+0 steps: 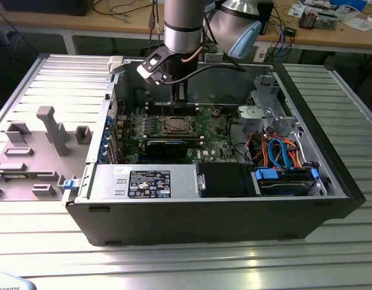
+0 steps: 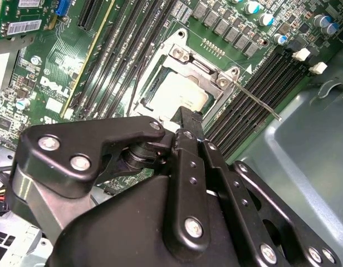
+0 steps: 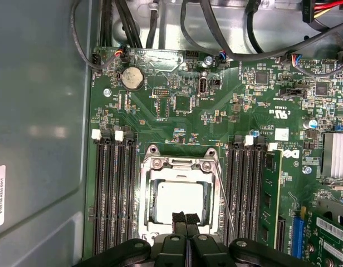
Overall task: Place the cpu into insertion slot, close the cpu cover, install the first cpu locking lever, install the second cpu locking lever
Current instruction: 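Install the first cpu locking lever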
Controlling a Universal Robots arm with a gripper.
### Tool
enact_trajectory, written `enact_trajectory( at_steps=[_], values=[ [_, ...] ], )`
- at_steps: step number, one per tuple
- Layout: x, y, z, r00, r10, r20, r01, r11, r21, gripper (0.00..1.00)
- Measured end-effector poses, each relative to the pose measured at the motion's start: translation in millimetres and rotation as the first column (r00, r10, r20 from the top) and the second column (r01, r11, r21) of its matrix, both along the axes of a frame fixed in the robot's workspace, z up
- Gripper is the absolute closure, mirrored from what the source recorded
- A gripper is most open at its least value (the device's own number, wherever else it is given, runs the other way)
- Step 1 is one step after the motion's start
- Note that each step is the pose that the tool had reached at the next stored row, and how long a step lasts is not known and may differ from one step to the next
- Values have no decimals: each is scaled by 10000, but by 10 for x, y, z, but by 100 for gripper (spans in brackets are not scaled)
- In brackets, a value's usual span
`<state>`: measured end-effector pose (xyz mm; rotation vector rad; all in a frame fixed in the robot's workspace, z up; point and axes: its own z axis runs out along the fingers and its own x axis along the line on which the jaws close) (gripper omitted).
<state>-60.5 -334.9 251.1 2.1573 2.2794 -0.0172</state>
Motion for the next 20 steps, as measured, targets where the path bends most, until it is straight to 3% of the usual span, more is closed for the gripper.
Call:
enact_trajectory(
  at_steps=[18, 20],
  values=[
    [0, 0, 2, 10000, 0, 0, 0, 10000, -4, 89],
    [0, 0, 1, 9999, 155, -1, -155, 9999, -3, 89]
  ],
)
